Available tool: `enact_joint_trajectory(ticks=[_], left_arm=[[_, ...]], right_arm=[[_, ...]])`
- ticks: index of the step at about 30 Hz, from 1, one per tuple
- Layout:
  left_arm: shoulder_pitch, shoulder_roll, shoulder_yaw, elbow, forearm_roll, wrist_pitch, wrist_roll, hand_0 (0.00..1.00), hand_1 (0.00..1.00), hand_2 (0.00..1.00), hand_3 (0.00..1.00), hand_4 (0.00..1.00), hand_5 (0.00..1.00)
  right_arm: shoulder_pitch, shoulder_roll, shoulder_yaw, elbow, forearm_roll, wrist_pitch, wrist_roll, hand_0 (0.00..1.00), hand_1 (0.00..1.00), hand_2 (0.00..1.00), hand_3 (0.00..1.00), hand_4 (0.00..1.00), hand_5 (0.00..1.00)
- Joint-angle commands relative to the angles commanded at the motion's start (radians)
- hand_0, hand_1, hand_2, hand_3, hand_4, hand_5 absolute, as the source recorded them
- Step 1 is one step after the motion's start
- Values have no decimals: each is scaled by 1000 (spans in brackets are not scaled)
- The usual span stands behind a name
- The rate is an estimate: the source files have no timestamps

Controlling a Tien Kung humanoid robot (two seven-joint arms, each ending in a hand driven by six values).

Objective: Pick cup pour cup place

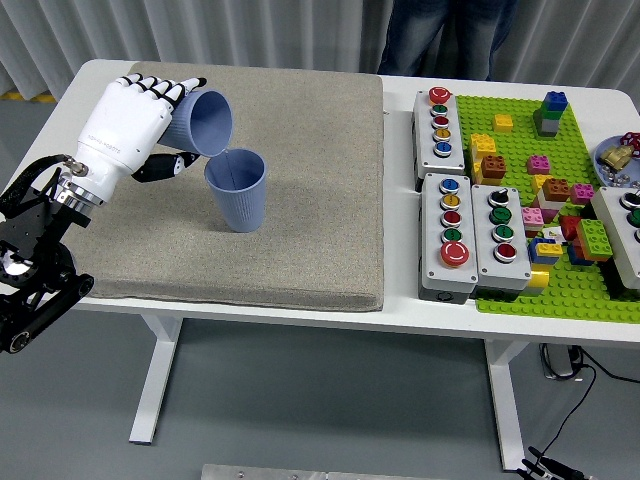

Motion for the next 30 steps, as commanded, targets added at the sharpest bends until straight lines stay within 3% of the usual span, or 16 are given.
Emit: enact_joint_trajectory(ticks=[8, 19, 30], left_arm=[[-6, 6, 23, 3, 0, 4, 15, 502, 544, 662, 630, 555, 2], [-7, 6, 30, 7, 0, 24, 35, 506, 546, 661, 628, 547, 2], [-13, 5, 32, 14, 0, 16, 33, 514, 547, 664, 628, 528, 2]], right_arm=[[-5, 1, 2, 0, -4, 0, -1, 763, 701, 743, 622, 226, 189], [-7, 1, 3, 0, -5, 1, -1, 763, 700, 742, 622, 226, 188], [-3, 0, 2, 0, -3, 0, 0, 763, 698, 741, 622, 228, 187]])
